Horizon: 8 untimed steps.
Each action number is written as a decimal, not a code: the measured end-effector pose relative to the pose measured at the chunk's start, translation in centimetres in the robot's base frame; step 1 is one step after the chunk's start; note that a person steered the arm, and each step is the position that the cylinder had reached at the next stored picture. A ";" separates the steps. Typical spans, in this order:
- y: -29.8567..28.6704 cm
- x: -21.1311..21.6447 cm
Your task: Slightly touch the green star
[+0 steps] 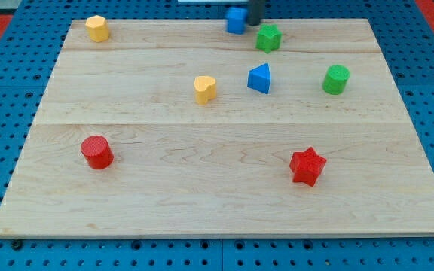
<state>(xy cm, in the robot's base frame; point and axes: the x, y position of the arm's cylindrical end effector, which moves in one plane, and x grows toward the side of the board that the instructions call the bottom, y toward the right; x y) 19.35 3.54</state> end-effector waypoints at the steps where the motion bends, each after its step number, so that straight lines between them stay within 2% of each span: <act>1: -7.3 2.1; 2: -11.6 6.8; 3: -11.8 8.5; 4: -6.8 8.0; 5: 0.7 6.4; 7: 2.4 7.3; 8: 5.4 9.3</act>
<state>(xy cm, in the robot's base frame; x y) 28.65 8.94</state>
